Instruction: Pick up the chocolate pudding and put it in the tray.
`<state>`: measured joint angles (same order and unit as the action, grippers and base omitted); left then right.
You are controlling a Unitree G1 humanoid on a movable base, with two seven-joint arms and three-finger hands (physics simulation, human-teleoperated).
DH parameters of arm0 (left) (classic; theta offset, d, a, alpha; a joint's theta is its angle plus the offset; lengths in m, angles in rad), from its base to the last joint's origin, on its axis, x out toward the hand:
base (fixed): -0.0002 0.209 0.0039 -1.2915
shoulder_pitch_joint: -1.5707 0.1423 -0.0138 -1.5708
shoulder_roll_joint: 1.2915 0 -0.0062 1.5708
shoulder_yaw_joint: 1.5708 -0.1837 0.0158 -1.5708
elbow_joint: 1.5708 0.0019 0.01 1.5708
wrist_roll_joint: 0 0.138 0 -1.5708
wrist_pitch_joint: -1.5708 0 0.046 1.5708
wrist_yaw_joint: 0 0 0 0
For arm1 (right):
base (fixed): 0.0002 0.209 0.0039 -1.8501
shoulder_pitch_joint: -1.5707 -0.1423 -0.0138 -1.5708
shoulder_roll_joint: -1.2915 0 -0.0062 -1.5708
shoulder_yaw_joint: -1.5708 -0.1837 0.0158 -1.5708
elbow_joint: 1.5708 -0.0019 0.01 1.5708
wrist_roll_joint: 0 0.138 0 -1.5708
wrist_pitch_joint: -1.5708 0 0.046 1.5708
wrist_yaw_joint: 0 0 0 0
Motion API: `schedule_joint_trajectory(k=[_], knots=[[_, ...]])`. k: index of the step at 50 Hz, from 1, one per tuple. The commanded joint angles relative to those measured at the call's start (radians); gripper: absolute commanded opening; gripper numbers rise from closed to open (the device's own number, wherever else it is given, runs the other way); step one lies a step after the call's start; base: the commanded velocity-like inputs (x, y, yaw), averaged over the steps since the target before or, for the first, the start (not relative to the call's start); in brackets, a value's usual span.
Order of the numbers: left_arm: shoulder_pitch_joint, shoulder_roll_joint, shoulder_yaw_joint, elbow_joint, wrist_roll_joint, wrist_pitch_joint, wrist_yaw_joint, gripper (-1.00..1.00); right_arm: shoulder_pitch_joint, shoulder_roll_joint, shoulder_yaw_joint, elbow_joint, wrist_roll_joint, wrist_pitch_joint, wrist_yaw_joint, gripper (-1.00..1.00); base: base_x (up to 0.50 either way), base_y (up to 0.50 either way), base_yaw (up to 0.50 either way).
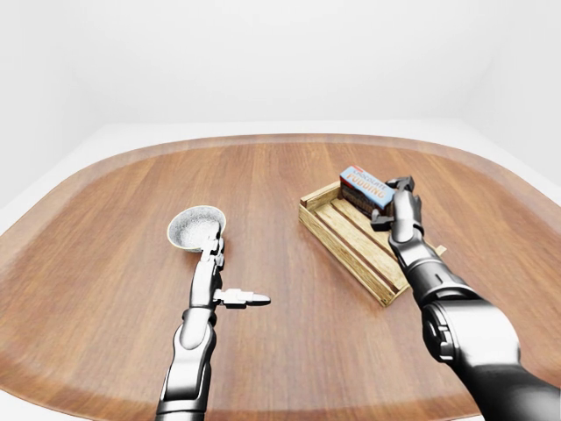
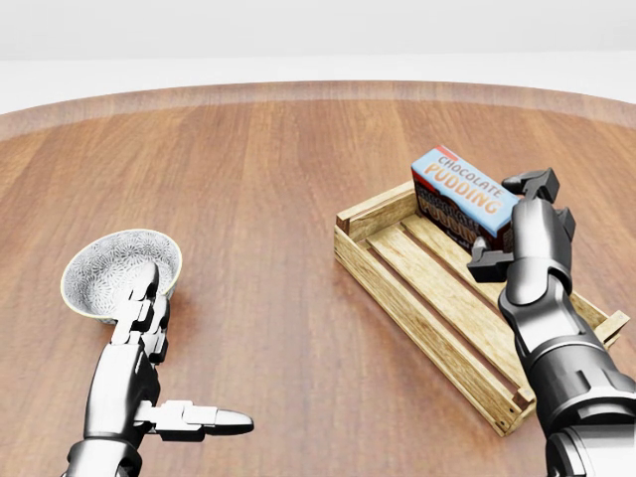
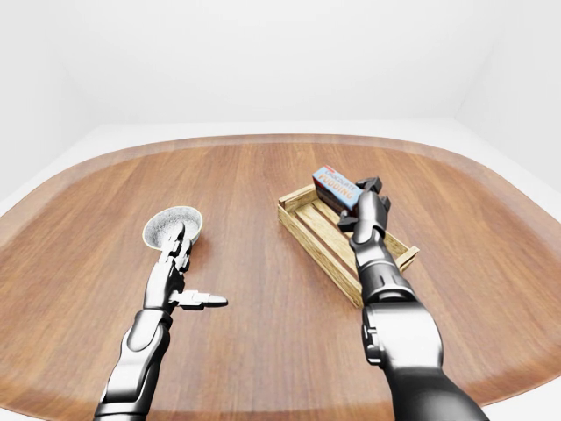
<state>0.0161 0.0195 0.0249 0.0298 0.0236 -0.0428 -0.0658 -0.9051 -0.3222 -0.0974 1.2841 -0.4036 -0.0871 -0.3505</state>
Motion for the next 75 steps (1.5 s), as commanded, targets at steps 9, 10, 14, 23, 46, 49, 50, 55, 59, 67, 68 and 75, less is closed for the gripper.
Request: schedule_joint_trajectory(k=[9,10,14,23,46,49,50,55,59,67,68,75], knots=[[-0.002,0.000,0.000,0.000,0.000,0.006,0.000,1.00,0.018,-0.008,-0.015,0.006,0.036,0.000,-0.014,-1.00,0.00,0.00,0.00],[-0.002,0.000,0.000,0.000,0.000,0.006,0.000,1.00,0.019,-0.009,-0.015,0.007,0.035,0.000,-0.015,-1.00,0.00,0.00,0.00],[0.000,0.000,-0.001,-0.001,0.001,0.005,0.000,1.00,0.030,-0.009,-0.017,0.010,0.037,0.000,-0.017,-1.00,0.00,0.00,0.00],[0.005,-0.001,-0.003,-0.013,0.002,0.013,-0.001,1.00,0.062,0.000,-0.016,0.026,0.027,0.000,-0.038,-1.00,0.00,0.00,0.00],[0.002,0.000,-0.002,-0.013,0.002,0.014,-0.003,1.00,0.097,0.006,-0.025,0.040,0.018,0.000,-0.047,-1.00,0.00,0.00,0.00],[0.002,0.000,-0.002,-0.013,0.003,0.015,-0.003,1.00,0.111,0.007,-0.024,0.045,0.013,0.000,-0.058,-1.00,0.00,0.00,0.00],[0.002,0.000,-0.002,-0.013,0.003,0.015,-0.003,1.00,0.122,0.011,-0.023,0.048,0.009,0.000,-0.068,-1.00,0.00,0.00,0.00],[0.002,0.000,-0.002,-0.013,0.002,0.015,-0.003,1.00,0.130,0.010,-0.023,0.051,0.002,0.000,-0.073,-1.00,0.00,0.00,0.00],[0.002,0.000,-0.002,-0.013,0.002,0.015,-0.003,1.00,0.126,0.005,-0.027,0.049,0.001,0.000,-0.065,-1.00,0.00,0.00,0.00],[0.002,0.000,-0.002,-0.013,0.002,0.016,-0.003,1.00,0.133,0.007,-0.027,0.051,-0.004,0.000,-0.068,-1.00,0.00,0.00,0.00],[0.002,0.000,-0.002,-0.013,0.002,0.015,-0.003,1.00,0.133,0.007,-0.027,0.050,-0.005,0.000,-0.067,-1.00,0.00,0.00,0.00],[0.002,0.000,-0.002,-0.013,0.002,0.015,-0.003,1.00,0.140,0.006,-0.028,0.052,-0.008,0.000,-0.071,-1.00,0.00,0.00,0.00]])
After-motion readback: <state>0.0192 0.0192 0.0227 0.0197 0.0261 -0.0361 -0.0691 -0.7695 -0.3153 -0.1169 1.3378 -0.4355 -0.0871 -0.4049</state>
